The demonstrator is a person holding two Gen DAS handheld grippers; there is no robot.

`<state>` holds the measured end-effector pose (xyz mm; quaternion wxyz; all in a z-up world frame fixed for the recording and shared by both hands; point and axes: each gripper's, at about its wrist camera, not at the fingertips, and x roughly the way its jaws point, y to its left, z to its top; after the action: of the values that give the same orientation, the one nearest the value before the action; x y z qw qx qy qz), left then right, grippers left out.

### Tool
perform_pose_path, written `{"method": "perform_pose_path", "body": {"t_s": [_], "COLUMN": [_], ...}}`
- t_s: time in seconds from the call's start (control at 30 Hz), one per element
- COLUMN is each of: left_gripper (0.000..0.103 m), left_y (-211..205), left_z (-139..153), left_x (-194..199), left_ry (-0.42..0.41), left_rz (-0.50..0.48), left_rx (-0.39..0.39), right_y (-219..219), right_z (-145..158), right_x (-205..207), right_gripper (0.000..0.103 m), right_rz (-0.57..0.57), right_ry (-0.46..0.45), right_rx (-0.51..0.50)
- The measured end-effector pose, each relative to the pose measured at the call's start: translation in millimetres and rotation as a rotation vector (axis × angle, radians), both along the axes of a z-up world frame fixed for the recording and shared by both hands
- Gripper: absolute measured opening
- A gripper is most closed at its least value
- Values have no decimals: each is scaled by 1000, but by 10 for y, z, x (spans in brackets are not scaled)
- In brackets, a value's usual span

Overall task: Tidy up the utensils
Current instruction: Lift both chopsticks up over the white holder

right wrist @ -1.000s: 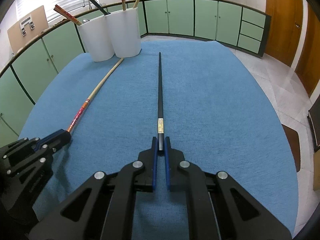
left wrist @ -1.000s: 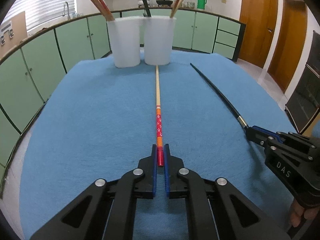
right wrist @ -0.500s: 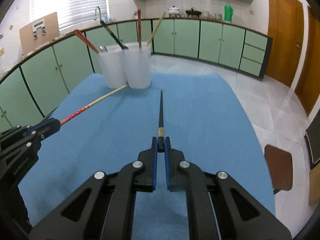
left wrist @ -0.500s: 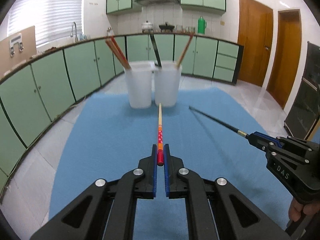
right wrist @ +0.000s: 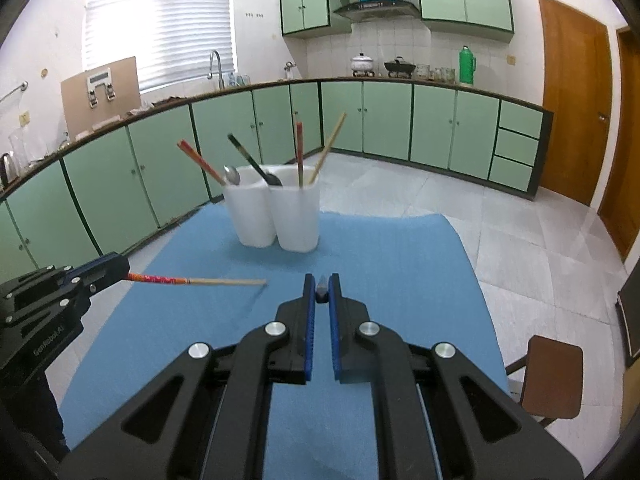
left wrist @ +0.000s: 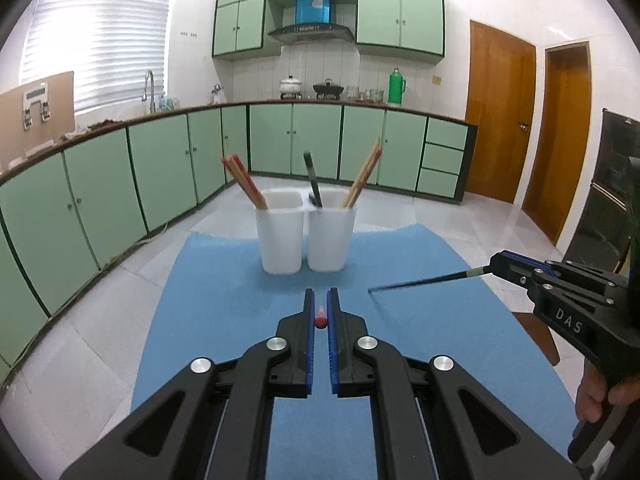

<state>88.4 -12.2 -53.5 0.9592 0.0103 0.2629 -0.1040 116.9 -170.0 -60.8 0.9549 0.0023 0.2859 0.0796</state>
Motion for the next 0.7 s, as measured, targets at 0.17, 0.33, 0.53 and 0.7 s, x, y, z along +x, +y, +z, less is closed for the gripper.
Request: {"method": "perform_pose_path", "body": {"t_s": [0.17, 0.33, 0.53, 0.7], "left_gripper": [6, 6, 6, 6], "left_y": [54, 54, 35, 51], "left_z": [198, 379, 516, 685], "left_x": [68, 169, 202, 255], "left_ry": [-41, -71, -93, -120], "left_rz": [-10, -27, -55, -74], "left_rx": [-2, 5, -2, 1], "right_y": [-32, 4, 72, 86], "right_z": [231, 430, 665, 933], "right_x": [77, 190, 291, 413], "right_gripper": [6, 6, 6, 6], "right_rz": [30, 66, 122, 164], "right_ry": [-11, -14, -20, -35], "right_rx": [17, 21, 18, 4]}}
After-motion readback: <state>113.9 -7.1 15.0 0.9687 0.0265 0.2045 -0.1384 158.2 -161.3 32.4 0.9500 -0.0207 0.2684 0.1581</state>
